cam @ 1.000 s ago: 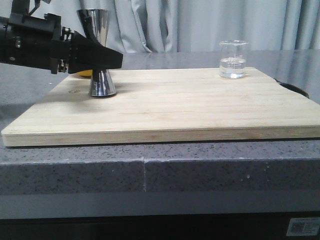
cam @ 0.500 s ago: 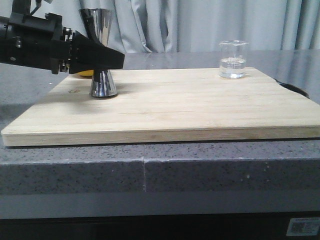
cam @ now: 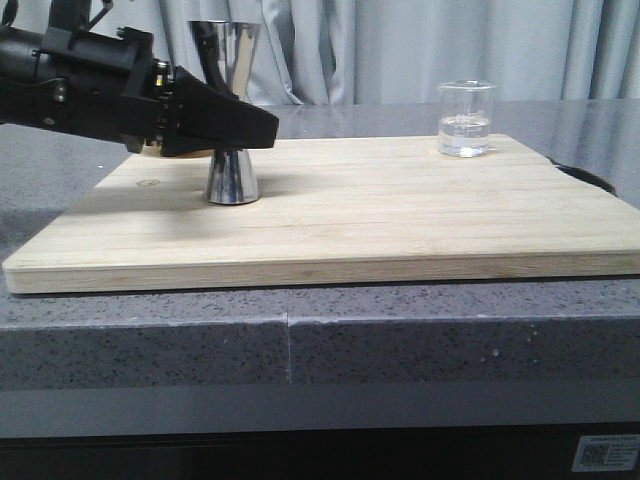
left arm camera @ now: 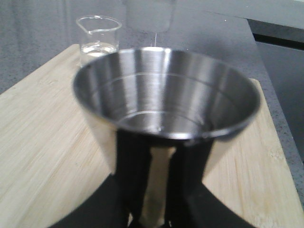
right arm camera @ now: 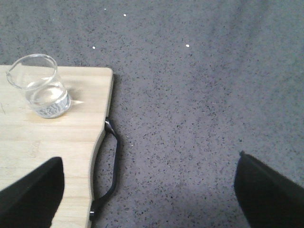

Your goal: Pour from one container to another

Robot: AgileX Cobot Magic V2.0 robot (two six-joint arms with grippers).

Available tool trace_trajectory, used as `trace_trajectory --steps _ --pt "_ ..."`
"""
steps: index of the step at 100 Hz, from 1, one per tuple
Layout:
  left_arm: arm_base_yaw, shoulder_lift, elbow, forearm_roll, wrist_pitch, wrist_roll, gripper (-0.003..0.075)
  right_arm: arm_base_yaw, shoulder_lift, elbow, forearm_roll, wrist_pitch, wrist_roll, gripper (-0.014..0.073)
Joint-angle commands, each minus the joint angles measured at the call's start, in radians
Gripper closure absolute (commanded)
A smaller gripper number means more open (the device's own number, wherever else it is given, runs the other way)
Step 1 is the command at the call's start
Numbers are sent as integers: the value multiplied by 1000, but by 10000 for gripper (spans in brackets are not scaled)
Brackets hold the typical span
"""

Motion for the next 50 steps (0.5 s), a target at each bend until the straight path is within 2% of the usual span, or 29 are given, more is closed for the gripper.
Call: trace_trajectory --steps 1,50 --pt "-23 -46 -46 -45 112 4 723 0 6 -24 4 -76 -8 -63" --pt "-40 -132 -78 -38 112 4 739 0 26 -24 4 -141 -8 -63"
